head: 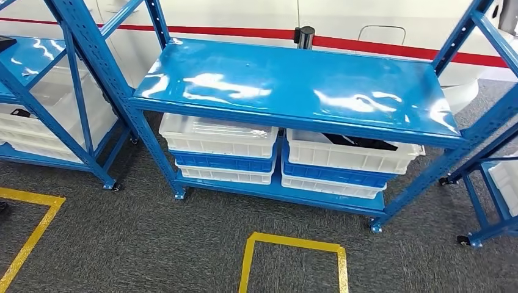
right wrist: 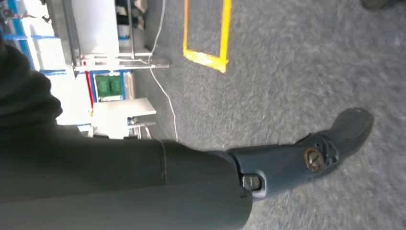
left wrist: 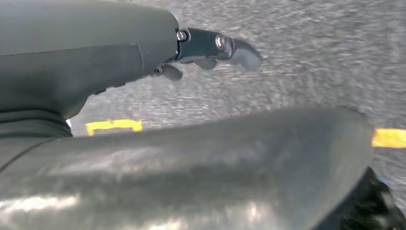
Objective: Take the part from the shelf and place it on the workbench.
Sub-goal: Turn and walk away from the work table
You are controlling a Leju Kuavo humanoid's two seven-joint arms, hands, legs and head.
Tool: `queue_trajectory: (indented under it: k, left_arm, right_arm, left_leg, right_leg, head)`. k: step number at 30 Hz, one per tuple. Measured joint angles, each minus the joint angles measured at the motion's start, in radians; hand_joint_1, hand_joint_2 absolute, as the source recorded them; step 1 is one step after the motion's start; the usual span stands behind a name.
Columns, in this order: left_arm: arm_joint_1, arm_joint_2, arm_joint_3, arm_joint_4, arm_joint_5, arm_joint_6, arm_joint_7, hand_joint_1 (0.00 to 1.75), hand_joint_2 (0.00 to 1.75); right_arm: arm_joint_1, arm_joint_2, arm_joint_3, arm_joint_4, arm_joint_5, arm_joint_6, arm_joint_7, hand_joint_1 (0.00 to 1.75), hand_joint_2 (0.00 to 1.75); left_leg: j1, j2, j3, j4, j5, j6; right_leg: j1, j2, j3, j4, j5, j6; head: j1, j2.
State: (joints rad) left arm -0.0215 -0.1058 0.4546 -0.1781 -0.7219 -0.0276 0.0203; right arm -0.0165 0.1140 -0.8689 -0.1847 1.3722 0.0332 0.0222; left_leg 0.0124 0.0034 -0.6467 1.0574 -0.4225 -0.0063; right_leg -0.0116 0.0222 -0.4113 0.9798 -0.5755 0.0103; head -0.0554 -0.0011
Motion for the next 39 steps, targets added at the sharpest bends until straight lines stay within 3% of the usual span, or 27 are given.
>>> queue_trajectory:
  k: [2, 4, 5, 7, 8, 9, 10, 12, 13, 15, 17, 19, 21, 23, 24, 25, 27, 29, 31, 37, 39]
  left_arm:
    - [-0.003, 0.000, 0.001, -0.002, -0.003, 0.009, 0.001, 0.00, 0.00]
    - [-0.005, 0.000, 0.003, -0.003, -0.009, 0.021, 0.002, 0.00, 0.00]
    - [-0.006, -0.001, 0.004, -0.003, -0.012, 0.025, 0.003, 0.00, 0.00]
    - [-0.007, -0.001, 0.005, -0.003, -0.016, 0.030, 0.005, 0.00, 0.00]
    - [-0.007, -0.001, 0.006, -0.003, -0.018, 0.032, 0.006, 0.00, 0.00]
    - [-0.005, -0.001, 0.006, -0.003, -0.020, 0.034, 0.006, 0.00, 0.00]
    - [-0.004, -0.002, 0.007, -0.003, -0.022, 0.035, 0.006, 0.00, 0.00]
    - [-0.002, -0.004, 0.008, -0.003, -0.026, 0.038, 0.006, 0.00, 0.00]
    - [-0.002, -0.005, 0.008, -0.003, -0.027, 0.038, 0.006, 0.00, 0.00]
    - [-0.004, -0.006, 0.009, -0.003, -0.029, 0.040, 0.006, 0.00, 0.00]
    - [-0.006, -0.006, 0.010, -0.004, -0.029, 0.041, 0.006, 0.00, 0.00]
    - [-0.008, -0.006, 0.010, -0.006, -0.029, 0.042, 0.006, 0.00, 0.00]
    - [-0.009, -0.006, 0.011, -0.006, -0.029, 0.042, 0.006, 0.00, 0.00]
    - [-0.008, -0.006, 0.011, -0.006, -0.029, 0.042, 0.007, 0.00, 0.00]
    - [-0.007, -0.006, 0.011, -0.006, -0.029, 0.042, 0.007, 0.00, 0.00]
    - [-0.007, -0.006, 0.011, -0.006, -0.030, 0.042, 0.008, 0.00, 0.00]
    - [-0.007, -0.006, 0.011, -0.006, -0.032, 0.043, 0.008, 0.00, 0.00]
    - [-0.009, -0.007, 0.011, -0.006, -0.034, 0.045, 0.010, 0.00, 0.00]
    - [-0.014, -0.009, 0.011, -0.006, -0.036, 0.046, 0.011, 0.00, 0.00]
    - [-0.014, -0.010, 0.012, -0.006, -0.040, 0.042, 0.009, 0.00, 0.00]
    - [-0.015, -0.010, 0.013, -0.006, -0.037, 0.037, 0.002, 0.00, 0.00]
  right_arm:
    - [-0.004, 0.000, -0.002, -0.001, -0.007, 0.000, 0.003, 0.00, 0.00]
    - [-0.008, 0.000, -0.008, -0.001, -0.017, 0.003, 0.008, 0.00, 0.00]
    - [-0.009, 0.000, -0.011, -0.002, -0.021, 0.006, 0.009, 0.00, 0.00]
    - [-0.009, 0.000, -0.015, -0.002, -0.024, 0.010, 0.012, 0.00, 0.00]
    - [-0.007, 0.000, -0.017, -0.002, -0.024, 0.010, 0.014, 0.00, 0.00]
    - [-0.006, 0.000, -0.019, -0.002, -0.025, 0.010, 0.015, 0.00, 0.00]
    - [-0.003, -0.001, -0.021, -0.002, -0.025, 0.010, 0.016, 0.00, 0.00]
    - [-0.001, -0.002, -0.025, -0.002, -0.025, 0.010, 0.017, 0.00, 0.00]
    - [-0.002, -0.002, -0.027, -0.002, -0.026, 0.010, 0.017, 0.00, 0.00]
    - [-0.008, -0.001, -0.029, -0.001, -0.026, 0.010, 0.017, 0.00, 0.00]
    - [-0.012, 0.000, -0.031, -0.001, -0.026, 0.010, 0.017, 0.00, 0.00]
    - [-0.011, 0.000, -0.031, -0.001, -0.026, 0.010, 0.017, 0.00, 0.00]
    - [-0.011, -0.001, -0.031, -0.001, -0.026, 0.010, 0.017, 0.00, 0.00]
    - [-0.012, -0.001, -0.031, -0.001, -0.027, 0.010, 0.017, 0.00, 0.00]
    - [-0.012, -0.001, -0.031, -0.001, -0.026, 0.010, 0.017, 0.00, 0.00]
    - [-0.012, -0.001, -0.031, -0.001, -0.026, 0.009, 0.016, 0.00, 0.00]
    - [-0.010, -0.001, -0.031, -0.001, -0.020, 0.003, 0.009, 0.00, 0.00]
    - [-0.008, -0.001, -0.031, -0.001, -0.015, -0.004, 0.003, 0.00, 0.00]
    - [-0.006, -0.004, -0.031, -0.001, -0.014, -0.007, 0.003, 0.00, 0.00]
    - [-0.006, -0.006, -0.031, -0.001, -0.014, -0.008, 0.003, 0.00, 0.00]
    - [-0.008, -0.006, -0.031, -0.001, -0.015, -0.008, 0.003, 0.00, 0.00]
  left_leg:
    - [-0.001, 0.000, 0.015, -0.008, -0.003, 0.015]
    - [0.002, 0.005, 0.033, -0.027, -0.011, 0.027]
    - [0.003, 0.009, 0.043, -0.035, -0.016, 0.033]
    - [0.003, 0.017, 0.060, -0.044, -0.030, 0.039]
    - [0.003, 0.021, 0.070, -0.045, -0.039, 0.040]
    - [0.003, 0.024, 0.083, -0.045, -0.050, 0.039]
    - [0.003, 0.029, 0.098, -0.045, -0.061, 0.038]
    - [0.001, 0.039, 0.126, -0.045, -0.084, 0.030]
    - [-0.002, 0.045, 0.136, -0.045, -0.097, 0.025]
    - [-0.010, 0.062, 0.148, -0.048, -0.117, 0.013]
    - [-0.009, 0.078, 0.160, -0.052, -0.130, 0.002]
    - [-0.005, 0.060, 0.156, -0.022, -0.154, -0.008]
    - [-0.002, 0.018, 0.096, 0.100, -0.213, -0.013]
    - [-0.001, -0.001, 0.011, 0.238, -0.256, -0.014]
    - [-0.001, -0.003, -0.015, 0.261, -0.245, -0.014]
    - [0.000, -0.005, -0.022, 0.245, -0.212, -0.012]
    - [0.001, -0.014, 0.006, 0.128, -0.110, -0.007]
    - [0.002, -0.030, 0.040, 0.021, -0.053, 0.000]
    - [0.001, -0.040, 0.051, -0.011, -0.047, 0.001]
    - [-0.003, -0.051, 0.050, -0.014, -0.044, 0.004]
    - [-0.006, -0.054, 0.050, -0.012, -0.046, 0.011]
  right_leg:
    - [-0.001, 0.001, 0.012, -0.013, -0.006, 0.013]
    - [0.000, -0.004, -0.012, 0.037, -0.030, 0.018]
    - [0.000, -0.007, -0.052, 0.100, -0.048, 0.017]
    - [0.000, -0.010, -0.164, 0.250, -0.074, 0.016]
    - [-0.001, -0.010, -0.209, 0.292, -0.067, 0.021]
    - [-0.002, -0.013, -0.236, 0.296, -0.042, 0.031]
    - [-0.003, -0.019, -0.246, 0.263, -0.001, 0.043]
    - [-0.002, -0.058, -0.227, 0.135, 0.101, 0.061]
    - [0.001, -0.073, -0.213, 0.084, 0.132, 0.057]
    - [0.008, -0.080, -0.201, 0.047, 0.146, 0.032]
    - [0.007, -0.050, -0.196, 0.044, 0.139, 0.010]
    - [-0.001, -0.028, -0.187, 0.041, 0.135, -0.002]
    - [-0.004, -0.009, -0.175, 0.040, 0.128, -0.015]
    - [-0.003, 0.015, -0.163, 0.040, 0.119, -0.025]
    - [-0.002, 0.030, -0.157, 0.040, 0.115, -0.026]
    - [-0.002, 0.044, -0.149, 0.040, 0.110, -0.026]
    - [-0.003, 0.067, -0.135, 0.040, 0.098, -0.021]
    - [0.003, 0.080, -0.126, 0.043, 0.086, -0.013]
    - [0.007, 0.084, -0.126, 0.046, 0.081, -0.010]
    - [0.002, 0.071, -0.119, 0.027, 0.084, -0.011]
    - [0.000, 0.069, -0.116, 0.022, 0.083, -0.004]
  head:
    - [0.001, 0.000]
    - [0.004, 0.000]
    - [0.008, 0.000]
    - [0.013, 0.000]
    - [0.013, 0.000]
    - [0.014, 0.000]
    - [0.014, 0.000]
    - [0.017, 0.000]
    - [0.019, 0.000]
    - [0.018, 0.000]
    - [0.014, 0.000]
    - [0.009, 0.000]
    - [0.005, 0.000]
    - [0.004, 0.000]
    - [0.005, 0.000]
    - [0.004, 0.000]
    - [0.003, 0.000]
    - [0.002, 0.000]
    - [0.002, 0.000]
    - [0.005, 0.000]
    - [0.005, 0.000]
